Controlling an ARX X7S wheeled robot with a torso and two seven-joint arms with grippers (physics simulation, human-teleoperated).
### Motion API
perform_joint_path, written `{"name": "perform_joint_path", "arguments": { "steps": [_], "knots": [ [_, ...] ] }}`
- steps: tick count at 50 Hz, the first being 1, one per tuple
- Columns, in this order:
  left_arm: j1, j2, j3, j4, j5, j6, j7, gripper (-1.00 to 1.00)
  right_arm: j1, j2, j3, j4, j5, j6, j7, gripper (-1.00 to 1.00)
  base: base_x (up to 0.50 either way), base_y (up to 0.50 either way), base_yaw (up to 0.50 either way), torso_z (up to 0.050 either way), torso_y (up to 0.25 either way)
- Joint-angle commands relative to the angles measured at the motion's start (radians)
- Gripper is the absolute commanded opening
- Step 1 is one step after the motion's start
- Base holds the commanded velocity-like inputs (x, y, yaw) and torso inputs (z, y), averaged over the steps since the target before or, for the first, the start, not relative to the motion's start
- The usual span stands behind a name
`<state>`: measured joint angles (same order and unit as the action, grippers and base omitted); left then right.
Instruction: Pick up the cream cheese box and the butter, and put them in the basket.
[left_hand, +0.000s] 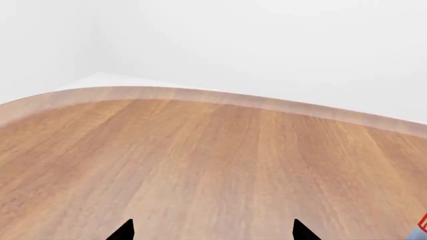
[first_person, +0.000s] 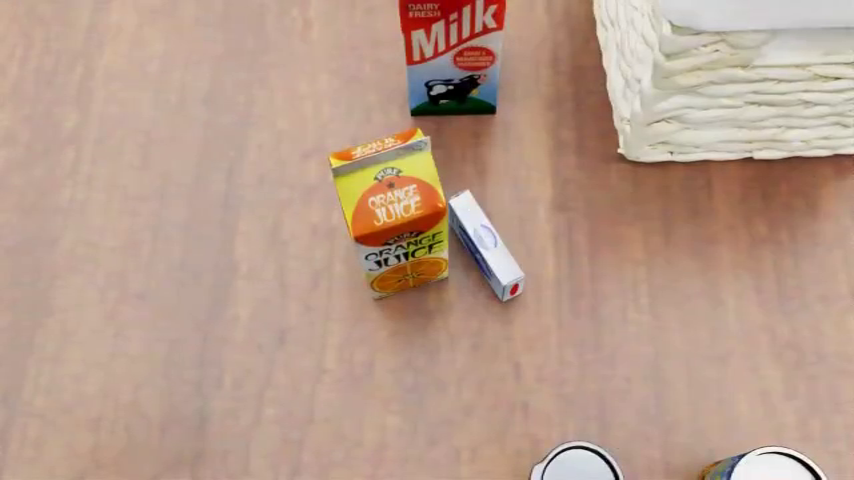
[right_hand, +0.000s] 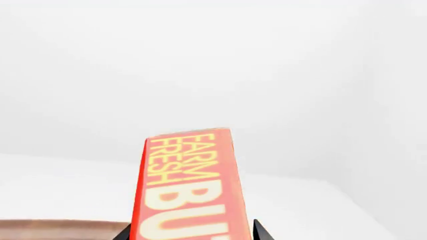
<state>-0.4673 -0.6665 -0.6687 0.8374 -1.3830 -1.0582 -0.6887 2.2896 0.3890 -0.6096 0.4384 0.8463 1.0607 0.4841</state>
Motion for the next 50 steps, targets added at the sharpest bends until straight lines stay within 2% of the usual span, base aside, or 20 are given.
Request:
{"name": "perform_joint_path", "arguments": {
  "steps": [1, 7, 12, 21, 50],
  "knots": [
    [0.003, -0.004, -0.005, 0.002, -0.007, 0.007, -0.003, 1.00, 0.066, -0.134, 0.178, 0.308, -0.493, 0.018, -0.286, -1.00, 0.00, 0.00, 0.00, 0.000, 0.000],
    [0.003, -0.005, -0.002, -0.002, -0.002, 0.011, -0.002, 1.00, 0.066, -0.209, 0.380, 0.410, -0.844, -0.010, -0.434, -1.00, 0.00, 0.00, 0.00, 0.000, 0.002],
    [0.004, -0.007, 0.000, -0.001, -0.004, 0.012, -0.004, 1.00, 0.066, -0.228, 0.453, 0.470, -0.965, -0.037, -0.471, -1.00, 0.00, 0.00, 0.00, 0.000, 0.002],
    [0.008, -0.008, 0.001, -0.001, -0.002, 0.016, -0.004, 1.00, 0.046, -0.223, 0.474, 0.546, -0.988, -0.072, -0.459, -1.00, 0.00, 0.00, 0.00, 0.001, 0.001],
    [0.016, -0.015, 0.006, 0.000, -0.002, 0.028, -0.008, 1.00, -0.146, -0.221, 0.494, 0.412, -0.965, -0.004, -0.460, -1.00, 0.00, 0.00, 0.00, 0.000, 0.002]
  ]
}}
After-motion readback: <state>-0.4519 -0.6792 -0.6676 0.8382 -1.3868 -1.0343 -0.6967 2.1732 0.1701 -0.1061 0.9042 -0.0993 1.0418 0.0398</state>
